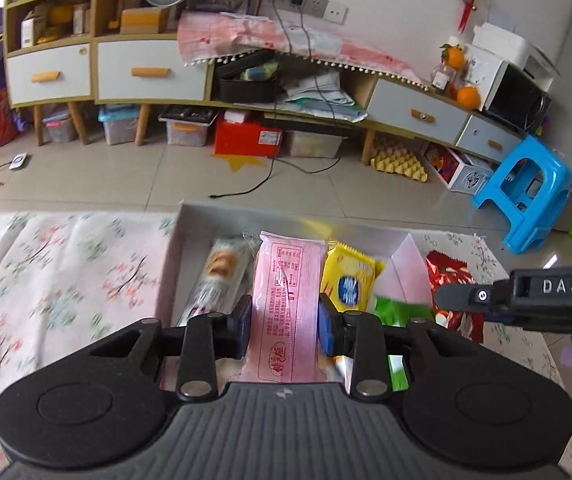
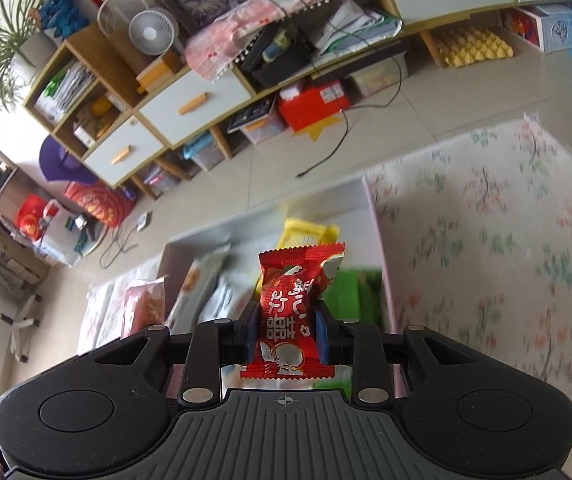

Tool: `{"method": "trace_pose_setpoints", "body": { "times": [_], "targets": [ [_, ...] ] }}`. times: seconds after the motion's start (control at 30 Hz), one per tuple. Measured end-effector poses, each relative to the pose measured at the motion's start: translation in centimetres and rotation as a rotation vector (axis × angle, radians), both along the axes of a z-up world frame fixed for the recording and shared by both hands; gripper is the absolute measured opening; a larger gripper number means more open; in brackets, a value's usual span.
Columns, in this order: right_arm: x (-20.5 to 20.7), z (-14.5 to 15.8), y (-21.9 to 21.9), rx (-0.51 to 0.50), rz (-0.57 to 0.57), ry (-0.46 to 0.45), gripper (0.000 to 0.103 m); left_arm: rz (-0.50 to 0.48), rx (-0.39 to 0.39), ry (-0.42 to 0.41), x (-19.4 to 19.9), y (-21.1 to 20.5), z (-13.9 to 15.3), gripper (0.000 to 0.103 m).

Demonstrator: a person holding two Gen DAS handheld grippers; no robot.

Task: Organize snacks
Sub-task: 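Carry the pink bar and red packet over the pink box and lower them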

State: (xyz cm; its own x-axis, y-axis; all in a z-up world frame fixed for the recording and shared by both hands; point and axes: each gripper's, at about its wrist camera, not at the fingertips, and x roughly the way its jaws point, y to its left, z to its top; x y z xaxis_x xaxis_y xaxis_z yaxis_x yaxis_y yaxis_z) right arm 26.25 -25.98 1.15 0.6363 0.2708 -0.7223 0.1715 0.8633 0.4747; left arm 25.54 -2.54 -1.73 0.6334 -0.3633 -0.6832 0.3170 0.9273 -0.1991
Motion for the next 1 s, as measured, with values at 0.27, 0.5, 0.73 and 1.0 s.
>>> {"method": "trace_pose_setpoints", "body": {
  "times": [0.27, 0.5, 0.73, 1.0],
  "targets": [
    [4.2, -1.2, -0.6, -0.077, 0.024, -0.011, 0.028, -0.05, -0.007, -0.013, 3.1, -1.5, -1.5, 0.03],
    [6.3, -2.8, 0.2, -0.178, 0.064, 0.024, 0.028, -0.077, -0.004, 0.006, 4.6, -2.6, -2.6, 0.03],
    [6.8, -3.7, 0.4, -0.218, 0.087, 0.035, 0.028, -0.086, 0.012, 0.024, 5.5, -3.3, -3.3, 0.03],
    [6.8, -4.0, 0.2, -0.211, 0.101, 0.032, 0.031, -0.136, 0.033, 0.082, 5.7, -3.3, -3.1, 0.03]
  ]
}}
